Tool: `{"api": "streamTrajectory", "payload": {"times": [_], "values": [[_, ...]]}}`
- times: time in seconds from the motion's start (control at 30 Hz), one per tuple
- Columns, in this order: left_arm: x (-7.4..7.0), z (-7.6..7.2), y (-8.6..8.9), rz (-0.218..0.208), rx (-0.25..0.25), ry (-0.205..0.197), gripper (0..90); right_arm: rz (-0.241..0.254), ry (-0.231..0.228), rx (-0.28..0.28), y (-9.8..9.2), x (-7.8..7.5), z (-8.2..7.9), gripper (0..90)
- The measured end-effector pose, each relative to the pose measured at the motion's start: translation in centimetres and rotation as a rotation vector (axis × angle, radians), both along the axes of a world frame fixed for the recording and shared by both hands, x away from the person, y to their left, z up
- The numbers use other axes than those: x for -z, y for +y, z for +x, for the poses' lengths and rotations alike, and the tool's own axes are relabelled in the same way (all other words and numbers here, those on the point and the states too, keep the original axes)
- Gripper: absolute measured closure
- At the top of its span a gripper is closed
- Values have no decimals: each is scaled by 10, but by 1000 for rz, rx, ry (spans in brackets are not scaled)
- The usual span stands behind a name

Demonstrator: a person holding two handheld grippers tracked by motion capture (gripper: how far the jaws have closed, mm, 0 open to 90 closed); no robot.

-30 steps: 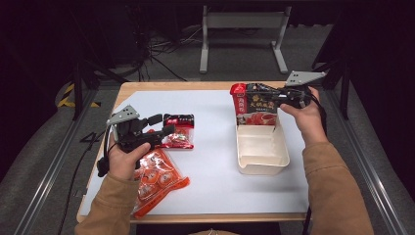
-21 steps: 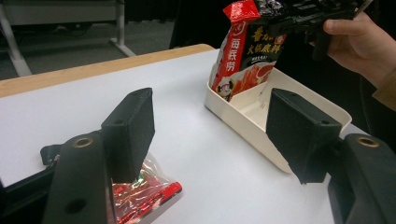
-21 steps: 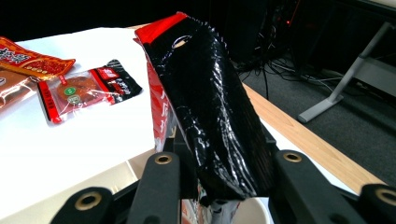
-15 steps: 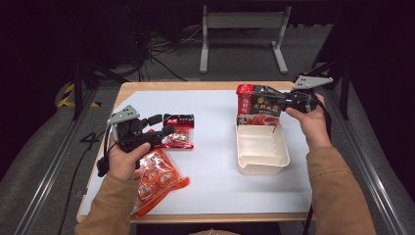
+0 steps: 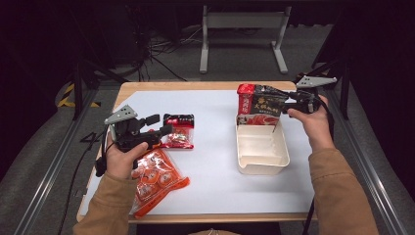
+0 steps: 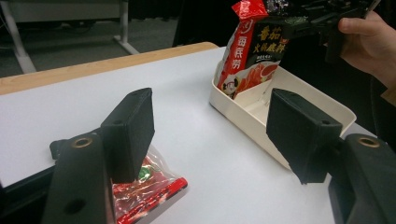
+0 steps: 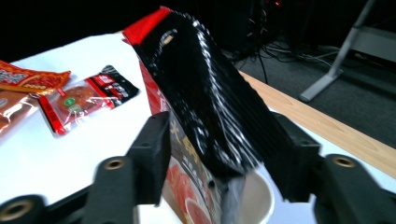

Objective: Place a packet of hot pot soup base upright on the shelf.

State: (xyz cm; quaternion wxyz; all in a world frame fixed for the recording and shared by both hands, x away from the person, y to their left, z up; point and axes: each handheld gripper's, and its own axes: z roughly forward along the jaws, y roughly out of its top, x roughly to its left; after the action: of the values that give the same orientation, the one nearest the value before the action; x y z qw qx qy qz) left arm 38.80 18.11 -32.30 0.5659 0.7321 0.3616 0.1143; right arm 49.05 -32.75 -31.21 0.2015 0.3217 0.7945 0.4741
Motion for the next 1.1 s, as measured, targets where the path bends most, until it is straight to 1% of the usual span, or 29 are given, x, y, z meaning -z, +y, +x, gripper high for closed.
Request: {"api": "streamTrajectory", "payload": {"times": [0.07,0.17,0.23,0.3,0.37,0.43,0.5,0.6,0.67,0.87,1.07,1.1], "values": [[0,0,1,10,2,-2,328,5,0,12,-2,-1,-2,364],[-1,-1,4,16,0,-5,321,8,-1,26,-5,-3,-9,333],[-1,-1,5,17,-1,-6,320,7,-3,29,-6,-4,-10,329],[-2,-2,9,23,-3,-8,316,3,-11,38,-9,-7,-18,316],[-2,-3,11,24,-4,-10,315,11,-11,43,-10,-10,-24,314],[-2,-4,12,27,-4,-7,311,0,-14,56,-12,-13,-30,314],[-3,-5,14,34,-4,-8,307,1,-14,64,-13,-14,-35,313],[-3,-7,17,46,-1,-22,302,-3,-23,80,-16,-17,-45,314],[-3,-8,20,53,-3,-22,298,-3,-18,87,-17,-18,-51,314],[-1,-11,30,67,-9,-13,295,21,-17,85,-18,-22,-72,322],[-1,-12,37,75,-7,-4,294,27,-15,81,-16,-22,-87,328],[-1,-12,39,83,-9,-6,294,28,-18,79,-15,-22,-89,329]]}}
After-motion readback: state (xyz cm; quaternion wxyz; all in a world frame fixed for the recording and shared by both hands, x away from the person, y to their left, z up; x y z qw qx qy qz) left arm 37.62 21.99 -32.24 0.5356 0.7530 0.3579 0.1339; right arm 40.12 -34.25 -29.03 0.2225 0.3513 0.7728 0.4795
